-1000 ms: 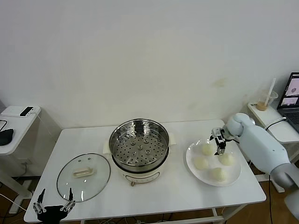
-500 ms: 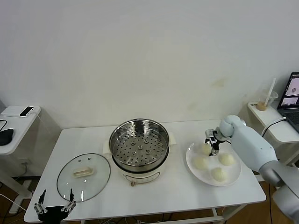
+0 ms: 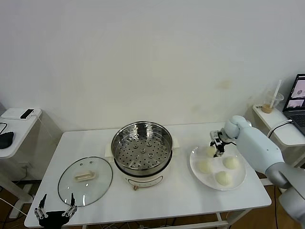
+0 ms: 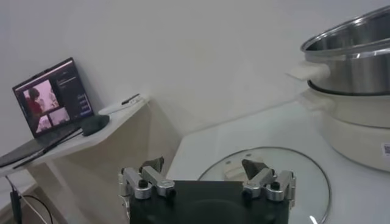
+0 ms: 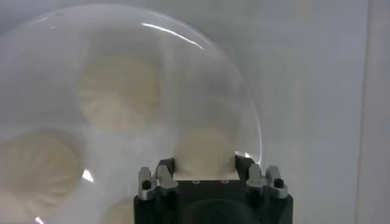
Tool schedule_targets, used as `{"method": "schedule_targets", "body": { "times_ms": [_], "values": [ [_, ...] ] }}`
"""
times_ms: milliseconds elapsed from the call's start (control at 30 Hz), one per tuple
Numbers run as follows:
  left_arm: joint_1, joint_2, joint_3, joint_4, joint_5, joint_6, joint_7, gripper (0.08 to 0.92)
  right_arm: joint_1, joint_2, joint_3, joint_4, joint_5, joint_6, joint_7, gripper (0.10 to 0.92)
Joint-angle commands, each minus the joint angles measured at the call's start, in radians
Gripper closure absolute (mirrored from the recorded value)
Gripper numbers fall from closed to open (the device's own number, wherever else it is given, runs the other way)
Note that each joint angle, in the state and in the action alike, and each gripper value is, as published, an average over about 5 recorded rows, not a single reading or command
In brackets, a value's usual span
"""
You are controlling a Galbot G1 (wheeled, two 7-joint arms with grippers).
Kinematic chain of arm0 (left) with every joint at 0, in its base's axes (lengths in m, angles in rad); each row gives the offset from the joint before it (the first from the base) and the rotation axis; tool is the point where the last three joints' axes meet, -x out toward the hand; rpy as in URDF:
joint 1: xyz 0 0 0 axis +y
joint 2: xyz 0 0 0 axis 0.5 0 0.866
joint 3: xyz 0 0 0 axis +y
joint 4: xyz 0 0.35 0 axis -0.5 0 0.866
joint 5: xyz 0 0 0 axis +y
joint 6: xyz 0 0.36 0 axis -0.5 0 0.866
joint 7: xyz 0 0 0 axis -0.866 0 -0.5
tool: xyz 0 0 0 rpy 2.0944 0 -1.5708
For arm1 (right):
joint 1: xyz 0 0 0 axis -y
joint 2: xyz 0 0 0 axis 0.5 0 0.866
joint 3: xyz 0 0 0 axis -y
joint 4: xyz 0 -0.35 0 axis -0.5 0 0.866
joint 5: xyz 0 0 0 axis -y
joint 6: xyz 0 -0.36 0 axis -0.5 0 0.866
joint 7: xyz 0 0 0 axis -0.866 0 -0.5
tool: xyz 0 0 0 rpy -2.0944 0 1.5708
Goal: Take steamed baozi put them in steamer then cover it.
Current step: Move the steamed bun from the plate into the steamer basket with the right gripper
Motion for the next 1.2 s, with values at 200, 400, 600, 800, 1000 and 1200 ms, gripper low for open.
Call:
{"method": "schedule_targets", "body": {
  "times_ms": [200, 400, 600, 800, 1000, 1200],
  "values": [
    [-0.005, 0.004, 0.007, 0.005, 0.000, 0.000, -0.001, 0.177, 0.203, -0.152, -0.160, 0.274, 0.255, -0.041, -0.051, 0.406],
    [-0.008, 0.013, 0.013, 0.007, -0.002, 0.001, 0.000, 0.177, 0.350, -0.133, -0.262, 0.331, 0.375, -0.065, -0.050, 0.406],
    [-0.011, 0.022, 0.018, 0.011, -0.006, 0.002, -0.001, 0.177, 0.474, -0.037, -0.358, 0.332, 0.492, -0.074, -0.018, 0.403],
    [-0.016, 0.033, 0.011, 0.016, -0.011, 0.002, -0.001, 0.177, 0.542, 0.125, -0.430, 0.320, 0.599, -0.061, 0.050, 0.398],
    [-0.026, 0.040, -0.009, 0.021, -0.018, 0.003, 0.000, 0.177, 0.567, 0.290, -0.520, 0.266, 0.608, 0.001, 0.091, 0.397],
    [-0.030, 0.047, -0.035, 0.015, -0.024, 0.007, 0.002, 0.177, 0.563, 0.396, -0.621, 0.204, 0.512, 0.109, 0.129, 0.397]
  ]
}}
